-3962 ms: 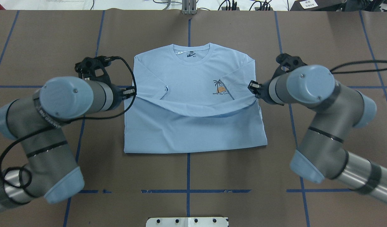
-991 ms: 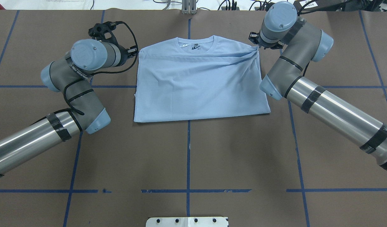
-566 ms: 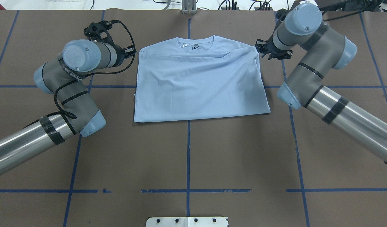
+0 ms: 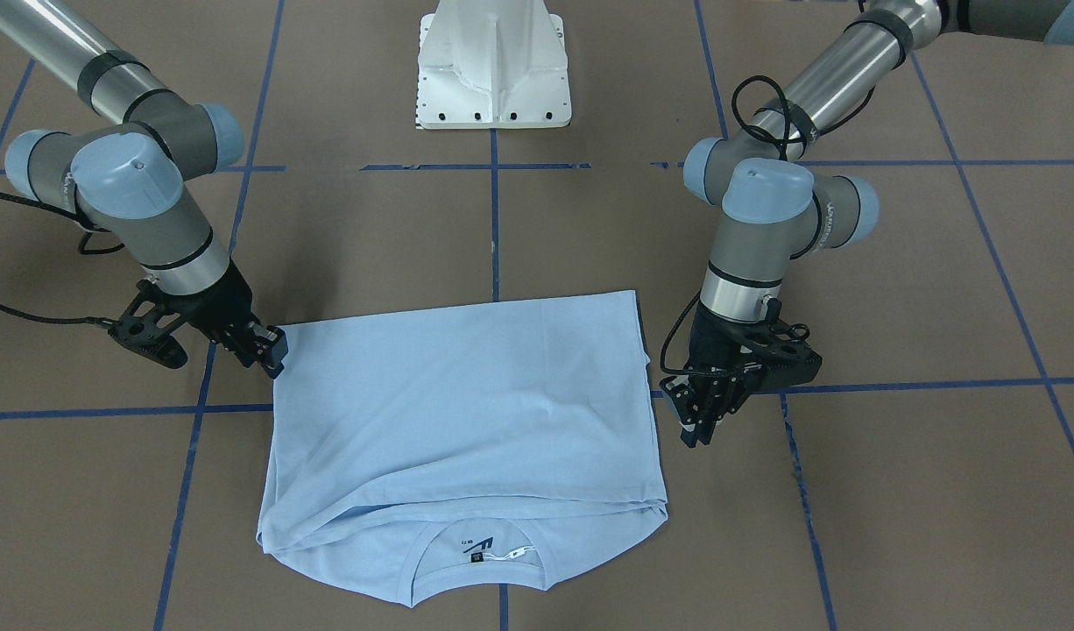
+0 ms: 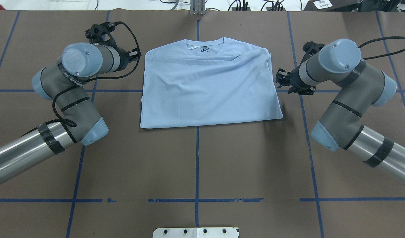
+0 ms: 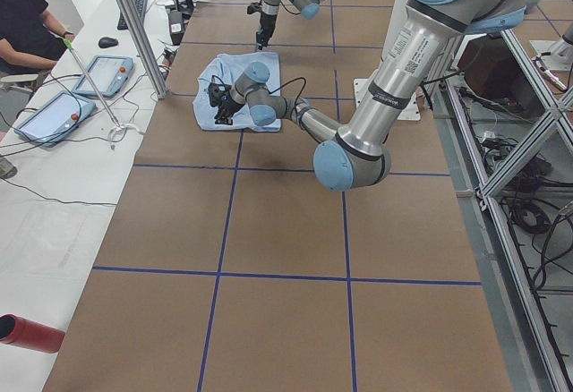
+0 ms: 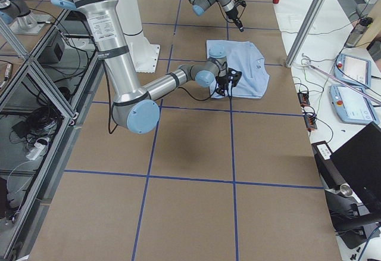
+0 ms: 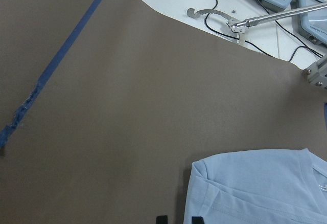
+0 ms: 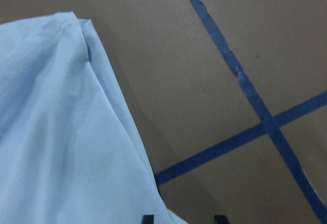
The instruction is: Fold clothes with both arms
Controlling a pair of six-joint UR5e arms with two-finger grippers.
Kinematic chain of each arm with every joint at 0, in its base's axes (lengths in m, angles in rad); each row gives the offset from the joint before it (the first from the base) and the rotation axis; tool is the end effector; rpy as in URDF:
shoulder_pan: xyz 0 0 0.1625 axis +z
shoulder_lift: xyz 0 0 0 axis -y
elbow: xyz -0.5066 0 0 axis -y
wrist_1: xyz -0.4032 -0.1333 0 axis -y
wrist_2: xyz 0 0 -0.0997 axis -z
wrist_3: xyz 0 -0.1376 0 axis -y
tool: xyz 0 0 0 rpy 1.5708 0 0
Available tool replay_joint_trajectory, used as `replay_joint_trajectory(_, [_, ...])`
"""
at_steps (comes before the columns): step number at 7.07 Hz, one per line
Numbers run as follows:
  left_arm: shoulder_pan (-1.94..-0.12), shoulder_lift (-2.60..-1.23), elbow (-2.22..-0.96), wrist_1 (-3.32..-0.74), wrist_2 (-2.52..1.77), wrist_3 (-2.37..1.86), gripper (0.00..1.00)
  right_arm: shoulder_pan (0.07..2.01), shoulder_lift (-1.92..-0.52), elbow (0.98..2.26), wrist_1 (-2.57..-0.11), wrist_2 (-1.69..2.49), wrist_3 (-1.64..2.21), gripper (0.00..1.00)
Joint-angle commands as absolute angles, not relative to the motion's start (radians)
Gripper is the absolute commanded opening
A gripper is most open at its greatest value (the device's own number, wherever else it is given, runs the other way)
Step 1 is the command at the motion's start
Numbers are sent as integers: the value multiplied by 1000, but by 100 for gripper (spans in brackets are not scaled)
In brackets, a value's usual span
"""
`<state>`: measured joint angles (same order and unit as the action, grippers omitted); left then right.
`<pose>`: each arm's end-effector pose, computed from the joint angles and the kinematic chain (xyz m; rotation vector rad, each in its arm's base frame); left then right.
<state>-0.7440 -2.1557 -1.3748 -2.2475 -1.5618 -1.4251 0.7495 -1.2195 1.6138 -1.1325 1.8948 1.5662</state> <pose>0.5133 -0.6553 0.4113 0.4725 0.9719 -0.5447 -0.4589 -0.5493 0.4973 0.0205 -0.8914 0.5610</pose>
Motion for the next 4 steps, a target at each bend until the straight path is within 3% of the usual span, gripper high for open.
replay_joint_trajectory(1, [-744,-2155,-1374,-2247,-1560,-1425,29,713,-1236,1632,-1132,1876,1586,50])
replay_joint_trajectory(4, [-744,-2155,-1376,-2246,-1560,-1427,29,693,-1255,1632,-1132,1878,1586,52])
